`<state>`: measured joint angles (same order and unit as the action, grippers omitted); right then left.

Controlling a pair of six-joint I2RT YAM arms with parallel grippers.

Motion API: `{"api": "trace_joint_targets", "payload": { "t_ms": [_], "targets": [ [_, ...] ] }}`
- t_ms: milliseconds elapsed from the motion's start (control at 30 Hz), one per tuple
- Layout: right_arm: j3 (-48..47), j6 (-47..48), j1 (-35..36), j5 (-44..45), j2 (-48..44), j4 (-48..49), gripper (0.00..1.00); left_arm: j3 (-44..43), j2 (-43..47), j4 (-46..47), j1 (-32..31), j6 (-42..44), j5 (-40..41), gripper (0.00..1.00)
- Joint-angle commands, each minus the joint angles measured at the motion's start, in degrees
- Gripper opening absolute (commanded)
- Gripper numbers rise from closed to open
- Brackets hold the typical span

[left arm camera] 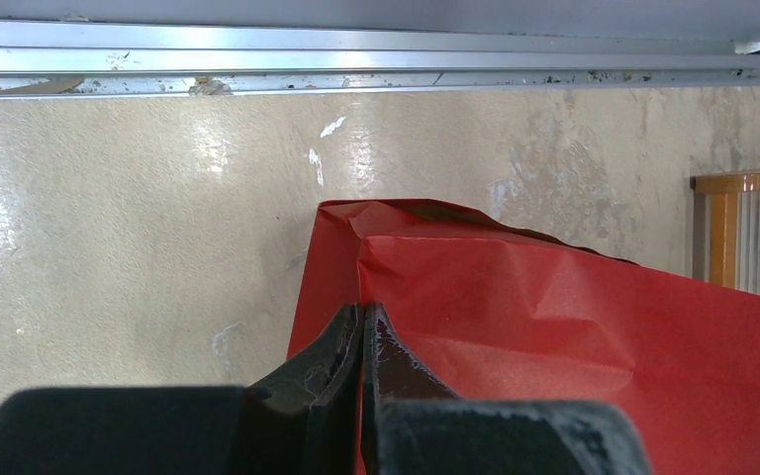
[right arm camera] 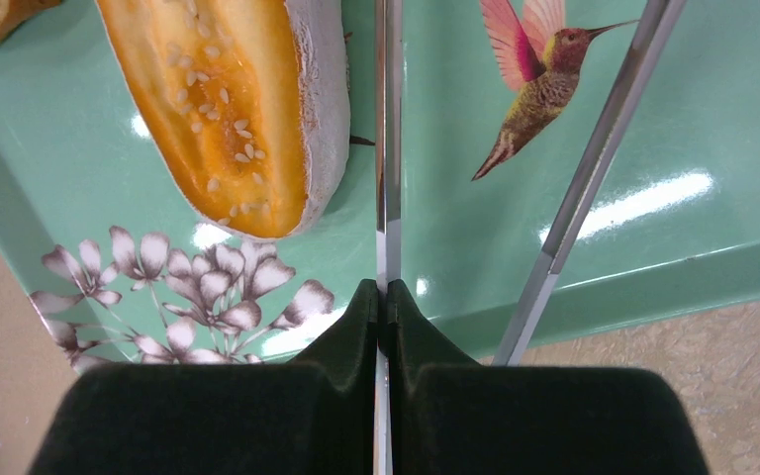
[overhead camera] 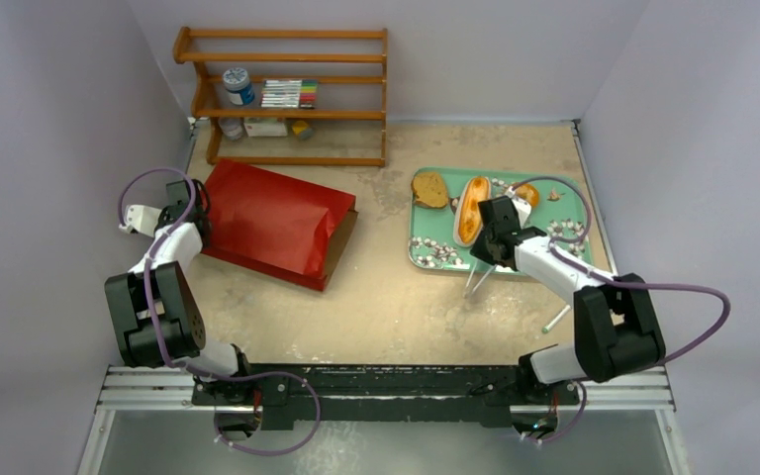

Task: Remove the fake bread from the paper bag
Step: Pick up the clamp from the container, then place the clamp on the paper bag.

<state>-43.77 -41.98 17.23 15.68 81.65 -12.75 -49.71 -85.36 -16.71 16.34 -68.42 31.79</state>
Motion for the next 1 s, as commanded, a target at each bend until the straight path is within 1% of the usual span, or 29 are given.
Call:
{"api": "trace_joint_targets", "payload": {
  "t_ms": [0, 100, 233, 367, 433, 500, 567, 700, 800, 867, 967],
  "targets": [
    [0.0, 0.1, 0.0, 1.2, -4.5, -0.1, 0.0, -1.5, -1.0, 0.7, -0.4, -0.8, 0.3, 0.0],
    [-0.1, 0.1, 0.6, 0.9, -6.3, -0.9, 0.0, -1.5, -1.0, 0.6, -0.4, -0.9, 0.2, 0.0],
    [-1.2, -0.6, 3.2, 1.6, -9.0, -3.1, 0.0, -1.8, -1.0, 0.5, -0.4, -1.0, 0.2, 0.0],
    [-4.5, -0.9, 10.2, 4.2, -11.2, -5.6, 0.0, -2.0, -1.1, 0.5, -0.4, -1.4, 0.1, 0.0],
    [-5.6, 1.4, 14.0, 2.1, -11.0, -3.6, 0.0, -2.1, -1.2, 0.4, -0.4, -1.4, 0.1, 0.0],
    [-7.2, 4.4, 16.8, -2.4, -8.6, -2.3, 0.0, -2.2, -1.3, 0.6, -0.4, -1.3, 0.1, 0.0],
    [-9.1, 7.1, 20.9, -4.5, -4.9, -2.0, 0.0, -2.6, -1.5, 0.9, -0.4, -0.2, 0.1, 0.0],
    [-12.9, 10.0, 30.4, -6.2, 1.5, -1.3, 0.0, -3.9, -2.1, 1.1, -0.4, 2.3, 0.2, 0.0],
    [-14.9, 10.7, 35.2, -7.3, 5.7, -1.2, 0.0, -4.1, -2.2, 2.0, -0.4, 3.6, -0.1, 0.0],
    [-15.5, 10.4, 38.2, -6.4, 7.9, -1.6, 0.0, -4.3, -2.3, 2.0, -0.4, 4.1, -0.2, 0.0],
    [-15.1, 9.9, 42.0, -6.5, 8.6, -1.1, 0.0, -4.4, -2.2, 2.2, -0.4, 4.7, -0.1, 0.0]
  ]
}}
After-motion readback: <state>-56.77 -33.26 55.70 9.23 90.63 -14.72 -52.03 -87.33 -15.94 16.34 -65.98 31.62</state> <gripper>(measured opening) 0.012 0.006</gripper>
